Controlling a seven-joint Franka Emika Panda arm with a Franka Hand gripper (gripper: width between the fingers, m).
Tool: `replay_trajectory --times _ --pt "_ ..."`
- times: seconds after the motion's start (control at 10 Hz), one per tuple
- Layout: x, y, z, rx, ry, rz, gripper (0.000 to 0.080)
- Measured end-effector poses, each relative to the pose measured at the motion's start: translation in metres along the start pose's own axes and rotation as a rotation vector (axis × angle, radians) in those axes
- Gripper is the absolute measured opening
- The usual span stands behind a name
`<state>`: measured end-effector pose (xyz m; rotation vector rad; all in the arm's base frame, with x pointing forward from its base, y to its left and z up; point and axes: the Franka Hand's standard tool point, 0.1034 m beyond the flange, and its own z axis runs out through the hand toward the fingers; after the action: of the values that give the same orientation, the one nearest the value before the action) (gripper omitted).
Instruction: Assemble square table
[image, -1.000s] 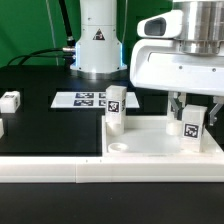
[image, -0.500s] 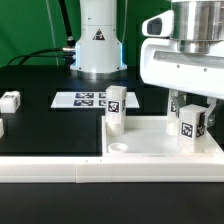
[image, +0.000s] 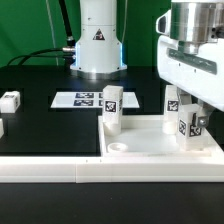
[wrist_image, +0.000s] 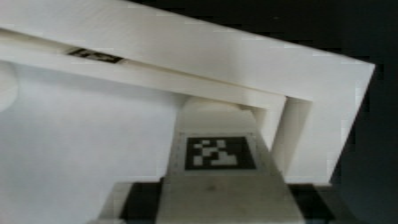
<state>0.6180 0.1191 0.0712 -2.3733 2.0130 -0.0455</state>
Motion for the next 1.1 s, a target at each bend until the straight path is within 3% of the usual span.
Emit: replay_trajectory --times 0.5,0.6,0.7,1.1 --pt "-0.0020 -0.0001 0.0003 0.001 0.000 0.251 0.0290" --pt "-0.0019 0.0003 0.0004 -0.001 0.000 0.204 0.0462" --pt "-0.0017 0.0021 0.0011 -0.010 -0.001 0.161 0.0582" --pt "-0.0038 0.0011 0.0010 -0.004 -0.003 -0.272 0.0647"
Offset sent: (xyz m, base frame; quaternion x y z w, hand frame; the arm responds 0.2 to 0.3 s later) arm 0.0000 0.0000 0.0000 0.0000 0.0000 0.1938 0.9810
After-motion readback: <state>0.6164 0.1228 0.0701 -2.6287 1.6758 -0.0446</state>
